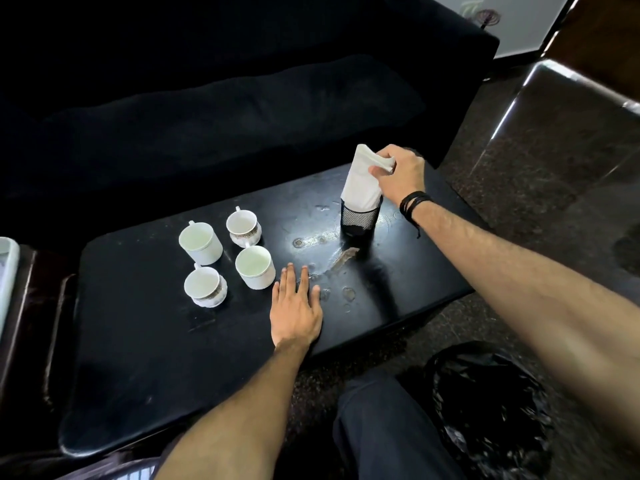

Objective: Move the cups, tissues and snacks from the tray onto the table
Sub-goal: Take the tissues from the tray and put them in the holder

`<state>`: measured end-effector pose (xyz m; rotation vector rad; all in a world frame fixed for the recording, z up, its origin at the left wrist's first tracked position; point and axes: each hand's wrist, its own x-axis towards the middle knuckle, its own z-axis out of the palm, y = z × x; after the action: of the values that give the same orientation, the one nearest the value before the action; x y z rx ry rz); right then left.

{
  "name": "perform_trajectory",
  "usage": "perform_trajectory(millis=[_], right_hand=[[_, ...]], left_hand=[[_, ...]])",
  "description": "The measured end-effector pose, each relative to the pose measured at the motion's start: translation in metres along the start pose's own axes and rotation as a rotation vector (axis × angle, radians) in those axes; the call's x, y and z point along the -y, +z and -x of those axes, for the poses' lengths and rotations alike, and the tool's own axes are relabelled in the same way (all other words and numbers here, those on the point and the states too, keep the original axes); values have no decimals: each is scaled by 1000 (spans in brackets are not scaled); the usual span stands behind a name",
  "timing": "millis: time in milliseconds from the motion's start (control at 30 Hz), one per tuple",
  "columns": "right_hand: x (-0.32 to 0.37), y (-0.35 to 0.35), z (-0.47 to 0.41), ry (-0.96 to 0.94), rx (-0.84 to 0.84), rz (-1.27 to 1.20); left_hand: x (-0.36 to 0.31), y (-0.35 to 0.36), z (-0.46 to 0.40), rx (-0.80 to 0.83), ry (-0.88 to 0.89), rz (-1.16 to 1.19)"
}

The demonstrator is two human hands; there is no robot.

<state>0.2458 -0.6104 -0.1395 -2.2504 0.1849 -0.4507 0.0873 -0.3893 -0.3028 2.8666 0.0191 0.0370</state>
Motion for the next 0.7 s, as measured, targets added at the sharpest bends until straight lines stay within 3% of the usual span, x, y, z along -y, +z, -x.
perform_trajectory(millis=[233, 533, 600, 700], right_hand=[[-8, -5, -7, -64, 114, 101], [-15, 22, 10, 40, 173, 228], [-16, 24, 17, -36, 132, 321], [-14, 24, 19, -305, -22, 439]], left_hand=[[0, 0, 1, 0, -1, 6], [0, -1, 0, 0, -2, 3], [-1, -1, 0, 1, -4, 4], [0, -1, 0, 1, -5, -11]])
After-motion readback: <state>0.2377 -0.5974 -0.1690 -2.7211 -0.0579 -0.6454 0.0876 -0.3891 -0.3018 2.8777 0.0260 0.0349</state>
